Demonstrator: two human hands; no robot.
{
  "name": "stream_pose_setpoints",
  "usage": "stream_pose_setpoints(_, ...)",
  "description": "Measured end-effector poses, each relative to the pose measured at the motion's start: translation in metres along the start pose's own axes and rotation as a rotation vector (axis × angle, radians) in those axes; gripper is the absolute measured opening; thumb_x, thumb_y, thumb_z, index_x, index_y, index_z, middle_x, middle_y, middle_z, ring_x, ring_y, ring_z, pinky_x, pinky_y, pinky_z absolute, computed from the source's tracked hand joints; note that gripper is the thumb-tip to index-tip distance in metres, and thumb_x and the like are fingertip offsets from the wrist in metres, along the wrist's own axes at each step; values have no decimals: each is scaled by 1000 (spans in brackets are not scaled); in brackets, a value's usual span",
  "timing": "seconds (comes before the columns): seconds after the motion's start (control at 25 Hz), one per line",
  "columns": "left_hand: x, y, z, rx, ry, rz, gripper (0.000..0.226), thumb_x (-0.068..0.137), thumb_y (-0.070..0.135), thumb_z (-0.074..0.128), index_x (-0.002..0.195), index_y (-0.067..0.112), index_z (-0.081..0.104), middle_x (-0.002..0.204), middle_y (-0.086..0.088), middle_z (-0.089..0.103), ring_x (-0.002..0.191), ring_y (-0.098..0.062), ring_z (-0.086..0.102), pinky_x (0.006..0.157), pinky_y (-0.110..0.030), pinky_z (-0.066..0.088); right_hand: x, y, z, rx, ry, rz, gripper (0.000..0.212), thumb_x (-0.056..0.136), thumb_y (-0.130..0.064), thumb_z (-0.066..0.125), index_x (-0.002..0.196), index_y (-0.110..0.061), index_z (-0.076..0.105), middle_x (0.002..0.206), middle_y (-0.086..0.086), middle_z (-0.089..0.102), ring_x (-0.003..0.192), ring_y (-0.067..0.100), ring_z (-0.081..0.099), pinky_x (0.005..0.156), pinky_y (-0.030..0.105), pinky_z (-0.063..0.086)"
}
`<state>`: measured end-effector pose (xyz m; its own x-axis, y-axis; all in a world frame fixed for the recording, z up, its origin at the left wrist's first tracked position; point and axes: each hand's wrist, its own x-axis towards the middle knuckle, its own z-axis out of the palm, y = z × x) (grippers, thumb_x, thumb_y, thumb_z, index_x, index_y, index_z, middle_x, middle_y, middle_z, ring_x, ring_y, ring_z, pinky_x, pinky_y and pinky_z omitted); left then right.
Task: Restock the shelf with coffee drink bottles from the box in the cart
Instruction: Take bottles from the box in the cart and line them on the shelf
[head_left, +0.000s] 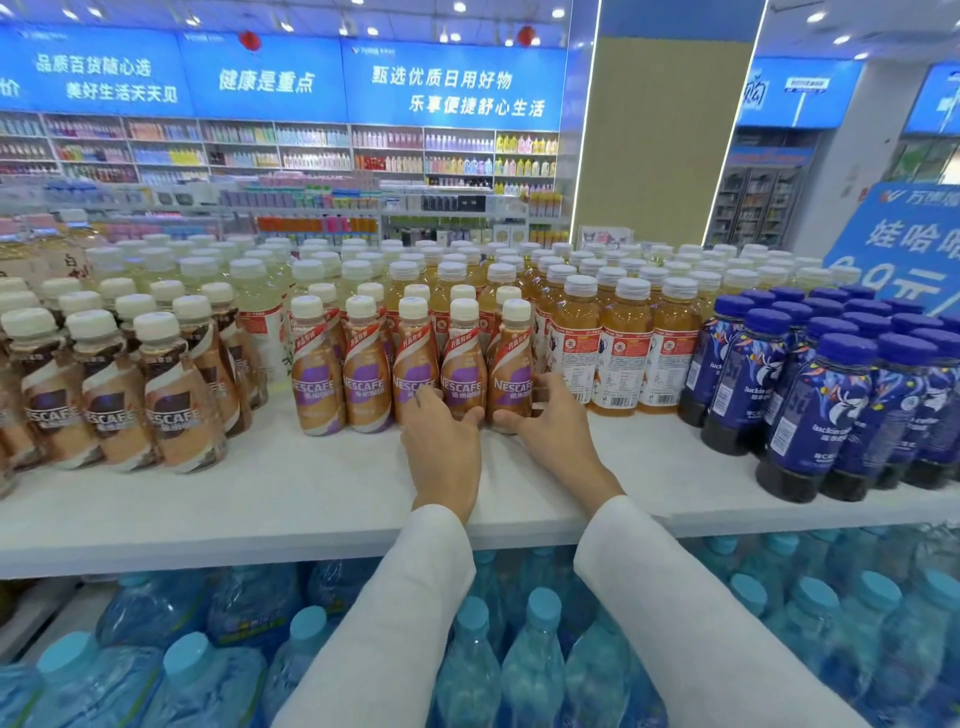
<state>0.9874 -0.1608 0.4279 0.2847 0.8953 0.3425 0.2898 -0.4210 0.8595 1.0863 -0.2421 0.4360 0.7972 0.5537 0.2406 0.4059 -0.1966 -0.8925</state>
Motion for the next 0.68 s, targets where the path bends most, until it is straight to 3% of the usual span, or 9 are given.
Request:
stream_pose_setpoints(0.32,3,-3,4,2,-8,-18,50,88,34,76,127,13,54,129,-8,61,117,-27,60,98,-43,55,2,7,8,-7,36,-14,65,80,-29,83,134,-24,48,133,-3,61,110,10,57,89,25,45)
stream_pose_setpoints(0.68,3,-5,5,43,-16,-30,50,87,37,76,126,13,55,126,-8,62,114,-28,61,96,-44,56,-1,9,11,-62,20,-31,66,85,-35,78,141,-27,44,139,-4,58,125,18,57,104,37,49)
